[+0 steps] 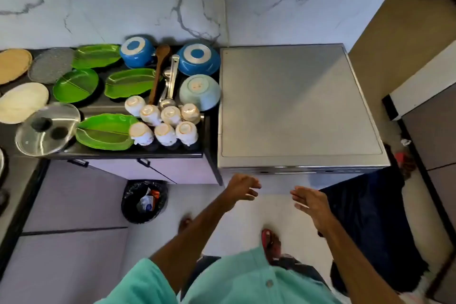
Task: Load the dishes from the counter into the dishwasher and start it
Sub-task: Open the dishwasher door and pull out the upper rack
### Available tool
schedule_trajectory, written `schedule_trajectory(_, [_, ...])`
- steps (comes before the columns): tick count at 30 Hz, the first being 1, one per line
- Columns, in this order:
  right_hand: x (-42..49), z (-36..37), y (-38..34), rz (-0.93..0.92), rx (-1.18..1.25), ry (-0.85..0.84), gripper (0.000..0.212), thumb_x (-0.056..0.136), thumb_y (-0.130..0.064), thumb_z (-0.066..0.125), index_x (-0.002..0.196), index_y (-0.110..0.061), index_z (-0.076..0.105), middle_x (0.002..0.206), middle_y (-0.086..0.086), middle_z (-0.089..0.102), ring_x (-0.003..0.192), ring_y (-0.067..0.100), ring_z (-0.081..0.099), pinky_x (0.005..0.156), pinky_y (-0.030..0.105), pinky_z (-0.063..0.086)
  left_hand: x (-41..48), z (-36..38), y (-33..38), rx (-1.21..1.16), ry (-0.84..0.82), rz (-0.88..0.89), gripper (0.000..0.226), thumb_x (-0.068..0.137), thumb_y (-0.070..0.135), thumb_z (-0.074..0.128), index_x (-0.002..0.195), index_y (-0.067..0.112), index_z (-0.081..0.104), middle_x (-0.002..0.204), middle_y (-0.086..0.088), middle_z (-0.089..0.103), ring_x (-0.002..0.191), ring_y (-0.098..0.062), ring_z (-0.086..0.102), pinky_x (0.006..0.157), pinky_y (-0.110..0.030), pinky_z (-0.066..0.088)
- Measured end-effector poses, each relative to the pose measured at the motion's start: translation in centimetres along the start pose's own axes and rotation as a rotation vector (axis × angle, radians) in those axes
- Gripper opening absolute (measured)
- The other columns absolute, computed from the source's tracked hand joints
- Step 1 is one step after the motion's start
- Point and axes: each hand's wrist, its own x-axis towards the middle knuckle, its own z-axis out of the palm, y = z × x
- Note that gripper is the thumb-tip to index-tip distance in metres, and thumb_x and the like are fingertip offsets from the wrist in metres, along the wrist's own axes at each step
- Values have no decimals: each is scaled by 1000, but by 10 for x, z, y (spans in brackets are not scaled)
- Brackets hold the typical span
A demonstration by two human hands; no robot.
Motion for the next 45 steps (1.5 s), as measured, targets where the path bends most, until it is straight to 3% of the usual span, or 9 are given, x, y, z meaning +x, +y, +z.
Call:
schedule_trajectory(3, [30, -37, -6, 84, 143, -15, 14, 96, -14, 64, 103, -3, 68, 109, 19, 70, 93, 28, 68, 80, 38, 55, 21, 43, -1, -223, 78, -91, 23, 100, 24, 58, 103, 3, 67, 103, -15, 73, 75, -23, 68, 72, -31, 59])
schedule_trajectory(8, [83, -55, -15, 220, 478, -25, 44, 103, -39, 51, 125, -1, 56, 117, 17, 65, 106, 28, 63, 96, 40, 51, 69, 102, -12, -826, 259, -277, 47, 104, 43, 45, 113, 0, 59, 106, -20, 68, 90, -32, 67, 82, -38, 56])
schedule_trajectory(15, [130, -28, -22, 217, 855, -54, 46, 102, -44, 47, 123, -4, 58, 115, 19, 64, 109, 34, 63, 106, 47, 47, 122, 141, -11, -1370, 336, -162, 66, 97, 56, 47, 130, 0, 56, 135, -25, 59, 119, -39, 58, 109, -48, 44])
schedule_trajectory(19, [133, -24, -10, 230, 1015, -83, 50, 103, -42, 46, 130, -2, 56, 126, 20, 63, 122, 35, 61, 111, 48, 44, 135, 153, -9, -1470, 385, -109, 57, 92, 56, 52, 121, 7, 59, 137, -22, 58, 125, -37, 57, 106, -49, 47])
schedule_trajectory(26, [124, -26, -6, 197, 1067, -139, 53, 106, -38, 41, 141, 1, 49, 133, 20, 60, 131, 35, 55, 113, 46, 42, 120, 170, -14, -1475, 369, -71, 51, 104, 50, 34, 118, 10, 62, 129, -18, 62, 129, -34, 54, 105, -47, 44])
schedule_trajectory(29, [122, -28, -3, 189, 1067, -142, 54, 106, -41, 39, 138, 1, 50, 138, 22, 58, 127, 36, 57, 114, 47, 42, 119, 170, -16, -1420, 376, -67, 50, 105, 46, 33, 127, 10, 59, 132, -18, 61, 127, -33, 56, 109, -48, 43])
schedule_trajectory(36, [96, -50, 49, 254, 1000, -63, 56, 105, -42, 44, 141, 0, 46, 126, 21, 61, 116, 35, 61, 112, 46, 42, 93, 191, -58, -1306, 468, -99, 33, 105, 29, 42, 126, 10, 59, 120, -17, 63, 108, -30, 60, 91, -39, 52])
schedule_trajectory(40, [64, -76, 107, 343, 1028, 2, 54, 106, -42, 41, 138, 1, 48, 121, 20, 63, 111, 33, 62, 104, 44, 45, 62, 214, -117, -1337, 533, -192, 30, 102, 26, 43, 121, 12, 61, 130, -18, 61, 110, -30, 58, 95, -37, 49])
schedule_trajectory(45, [35, -89, 159, 320, 1082, 7, 63, 101, -52, 45, 139, -2, 48, 134, 18, 59, 125, 33, 56, 115, 44, 38, 26, 219, -169, -1302, 454, -258, 34, 104, 26, 41, 130, 11, 58, 131, -19, 62, 127, -36, 55, 114, -46, 41])
